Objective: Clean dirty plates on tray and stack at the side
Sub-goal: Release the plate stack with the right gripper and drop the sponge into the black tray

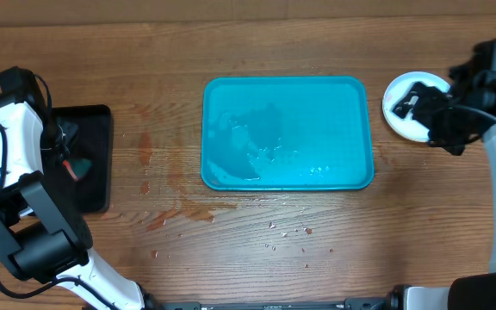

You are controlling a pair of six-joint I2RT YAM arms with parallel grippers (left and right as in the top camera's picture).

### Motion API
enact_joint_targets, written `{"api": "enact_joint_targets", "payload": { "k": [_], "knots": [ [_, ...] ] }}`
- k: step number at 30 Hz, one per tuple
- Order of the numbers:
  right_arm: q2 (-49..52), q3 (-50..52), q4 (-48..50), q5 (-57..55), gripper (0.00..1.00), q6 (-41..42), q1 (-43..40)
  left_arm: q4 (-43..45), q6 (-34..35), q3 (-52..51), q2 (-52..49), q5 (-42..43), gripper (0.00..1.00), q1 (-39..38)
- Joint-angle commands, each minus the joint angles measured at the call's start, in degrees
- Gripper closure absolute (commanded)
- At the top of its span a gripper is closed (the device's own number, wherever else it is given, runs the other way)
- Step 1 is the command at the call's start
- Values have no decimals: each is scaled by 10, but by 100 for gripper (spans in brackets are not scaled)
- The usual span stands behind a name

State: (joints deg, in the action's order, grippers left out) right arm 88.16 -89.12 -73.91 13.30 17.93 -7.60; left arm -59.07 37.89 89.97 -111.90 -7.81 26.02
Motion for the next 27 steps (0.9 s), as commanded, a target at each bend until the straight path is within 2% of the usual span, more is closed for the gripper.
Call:
{"api": "enact_joint_targets", "payload": {
  "k": [1, 5, 10, 14, 15, 17, 19, 24, 27],
  "knots": [
    [-4, -1, 10, 5, 0, -3, 53, 10, -9, -2, -3, 35, 55, -2],
    [-4, -1, 17, 5, 0, -1, 107, 10, -9, -2, -3, 36, 50, -2],
    [-37, -1, 27, 3, 0, -1, 151, -8, -34, 16, 4, 62, 50, -2],
    [-108, -1, 22, 3, 0, -2, 160, -90, -47, 76, 21, 66, 49, -2],
    [-141, -1, 14, 0, 0, -4, 160, -117, -71, 103, 33, 81, 49, -2],
    [-188, -1, -4, -19, 0, -4, 160, -127, -130, 118, 66, 140, 49, -3],
    [-254, -1, -37, -63, 0, -4, 160, -136, -151, 118, 118, 182, 49, -3],
    [-382, -1, -104, -122, 0, -3, 160, -174, -177, 88, 246, 183, 50, -26],
    [-424, -1, -123, -122, 0, -3, 159, -154, -185, 12, 332, 183, 48, -49]
  ]
}}
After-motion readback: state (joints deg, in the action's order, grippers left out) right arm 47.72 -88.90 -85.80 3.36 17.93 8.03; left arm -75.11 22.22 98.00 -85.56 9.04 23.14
